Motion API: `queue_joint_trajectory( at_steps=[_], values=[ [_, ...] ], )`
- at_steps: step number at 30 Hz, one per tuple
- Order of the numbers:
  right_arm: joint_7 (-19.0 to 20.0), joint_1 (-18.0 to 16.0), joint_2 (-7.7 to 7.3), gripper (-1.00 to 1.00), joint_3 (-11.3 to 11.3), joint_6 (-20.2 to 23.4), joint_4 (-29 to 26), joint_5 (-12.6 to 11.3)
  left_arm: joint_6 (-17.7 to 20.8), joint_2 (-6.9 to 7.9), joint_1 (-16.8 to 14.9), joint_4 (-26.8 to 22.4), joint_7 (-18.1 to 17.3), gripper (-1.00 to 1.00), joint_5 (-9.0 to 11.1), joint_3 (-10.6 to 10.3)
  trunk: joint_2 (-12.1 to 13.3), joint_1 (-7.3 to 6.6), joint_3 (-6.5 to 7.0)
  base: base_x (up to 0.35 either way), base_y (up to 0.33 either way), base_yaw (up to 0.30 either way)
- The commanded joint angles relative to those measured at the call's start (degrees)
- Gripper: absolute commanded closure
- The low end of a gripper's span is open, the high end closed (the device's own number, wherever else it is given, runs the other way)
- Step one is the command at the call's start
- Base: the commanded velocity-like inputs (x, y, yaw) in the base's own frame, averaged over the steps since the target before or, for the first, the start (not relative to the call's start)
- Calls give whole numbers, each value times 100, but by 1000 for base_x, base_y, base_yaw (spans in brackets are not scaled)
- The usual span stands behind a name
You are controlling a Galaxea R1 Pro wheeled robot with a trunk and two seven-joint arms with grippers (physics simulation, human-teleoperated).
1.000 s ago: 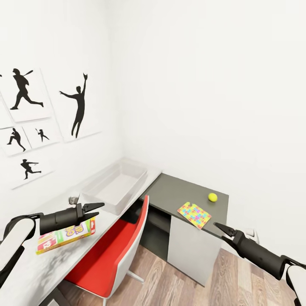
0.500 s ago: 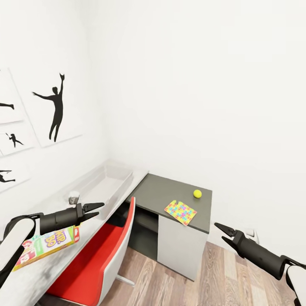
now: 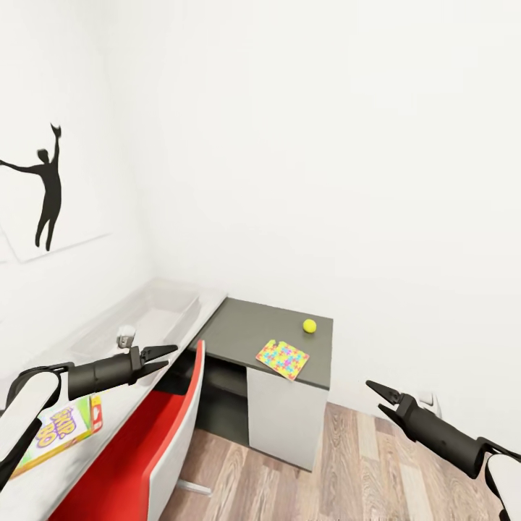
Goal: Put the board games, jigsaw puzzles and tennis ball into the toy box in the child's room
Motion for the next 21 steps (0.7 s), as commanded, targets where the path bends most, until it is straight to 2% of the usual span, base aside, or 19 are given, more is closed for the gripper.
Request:
queue_joint_trajectory(
  at_steps=[1, 21],
  values=[
    [54, -8, 1, -100, -7, 25, 3, 52, 4, 4, -4, 1, -52, -100, -45, -3, -13, 4, -11, 0, 0, -257],
    [51, -8, 1, -100, -2, 19, 15, 52, -23, -11, -1, 2, -45, -100, -84, -12, -13, 4, 32, 0, 0, -257]
  ],
)
